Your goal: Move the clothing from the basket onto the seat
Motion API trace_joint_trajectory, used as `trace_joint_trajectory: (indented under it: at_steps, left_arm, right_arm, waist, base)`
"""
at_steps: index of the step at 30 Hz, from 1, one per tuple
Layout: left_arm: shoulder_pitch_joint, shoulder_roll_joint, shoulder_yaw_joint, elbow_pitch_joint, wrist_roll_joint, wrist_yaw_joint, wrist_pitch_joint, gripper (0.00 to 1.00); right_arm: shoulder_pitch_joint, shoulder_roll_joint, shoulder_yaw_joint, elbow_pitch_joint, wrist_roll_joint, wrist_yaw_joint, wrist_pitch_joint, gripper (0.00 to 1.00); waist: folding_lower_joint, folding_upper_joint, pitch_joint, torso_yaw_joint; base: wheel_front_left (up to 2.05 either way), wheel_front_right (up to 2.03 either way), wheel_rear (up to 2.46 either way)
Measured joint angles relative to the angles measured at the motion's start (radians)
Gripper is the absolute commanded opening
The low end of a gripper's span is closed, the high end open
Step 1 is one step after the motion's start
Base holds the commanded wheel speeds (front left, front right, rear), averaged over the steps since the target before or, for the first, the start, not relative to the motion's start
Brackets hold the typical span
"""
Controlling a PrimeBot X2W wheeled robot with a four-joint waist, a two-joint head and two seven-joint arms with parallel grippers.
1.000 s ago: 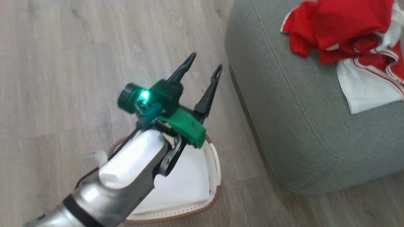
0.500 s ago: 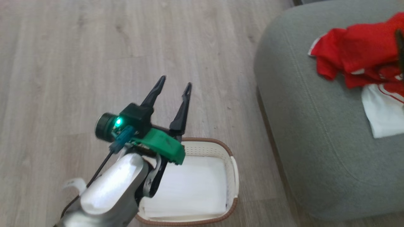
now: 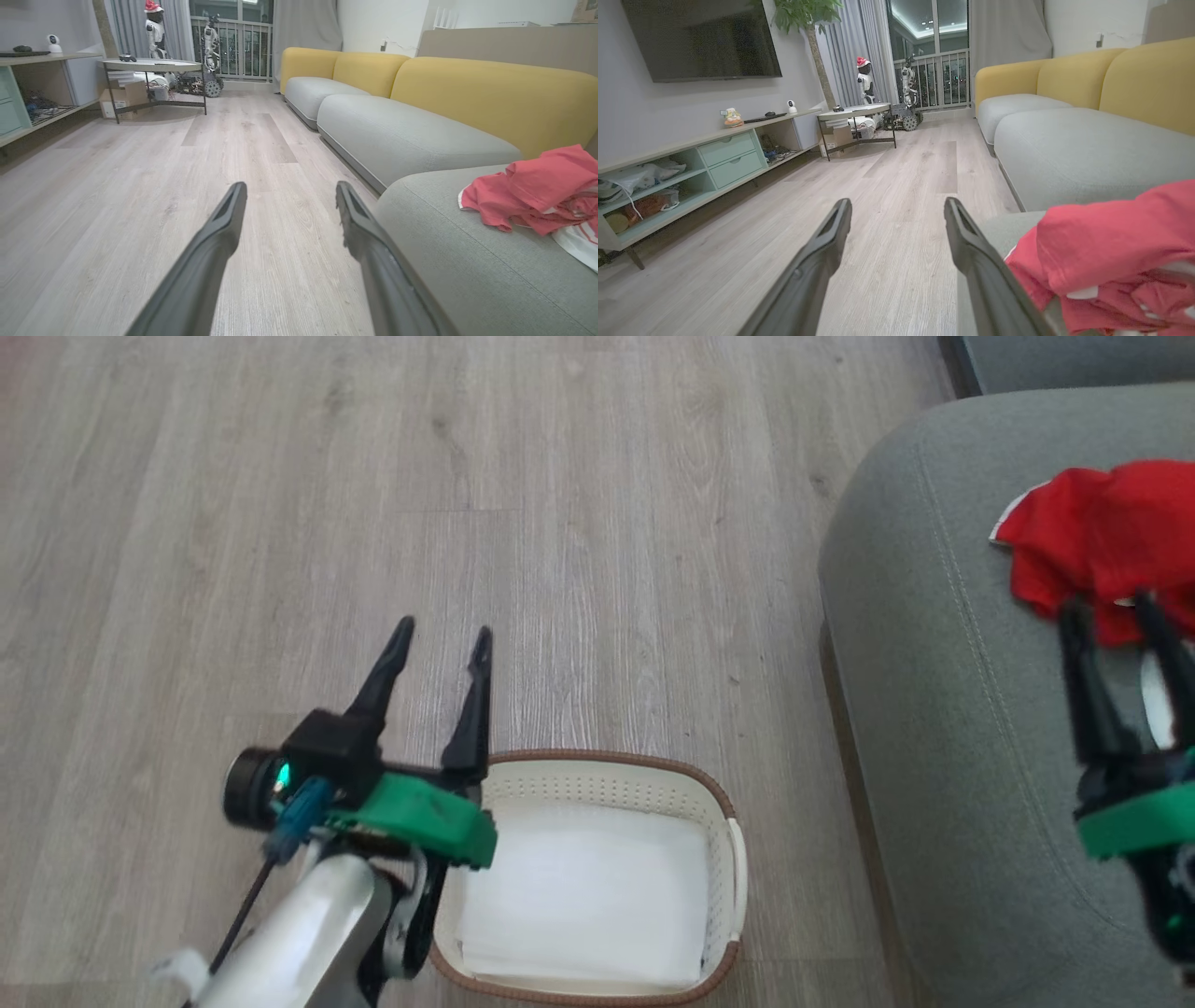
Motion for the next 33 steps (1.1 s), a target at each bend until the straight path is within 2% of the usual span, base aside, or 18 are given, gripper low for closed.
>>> trace_joint_trajectory:
  at_steps: [10, 18, 25, 33]
  left_arm:
    - [0.161, -0.027, 0.150, -0.058, 0.097, -0.003, 0.000, 1.00]
    - [0.269, -0.071, 0.260, -0.061, 0.164, -0.065, 0.000, 1.00]
    - [0.279, -0.111, 0.334, -0.035, 0.206, -0.120, 0.000, 1.00]
    - [0.318, -0.146, 0.385, -0.019, 0.247, -0.171, 0.000, 1.00]
  right_arm:
    - [0.078, 0.097, -0.008, -0.020, -0.095, 0.000, 0.000, 1.00]
    - [0.126, 0.160, -0.024, -0.033, -0.154, 0.000, 0.000, 1.00]
    - [0.142, 0.207, -0.044, -0.044, -0.181, 0.000, 0.000, 1.00]
    - [0.167, 0.222, -0.045, -0.043, -0.193, 0.000, 0.000, 1.00]
  waist:
    - [0.0000, 0.0000, -0.019, 0.016]
    - [0.0000, 0.0000, -0.040, 0.019]
    - [0.0000, 0.0000, -0.052, 0.016]
    - [0.0000, 0.0000, -0.067, 0.010]
  base:
    - [0.00, 0.00, 0.00]
    - [0.00, 0.00, 0.00]
    - [0.00, 0.00, 0.00]
    - [0.00, 0.00, 0.00]
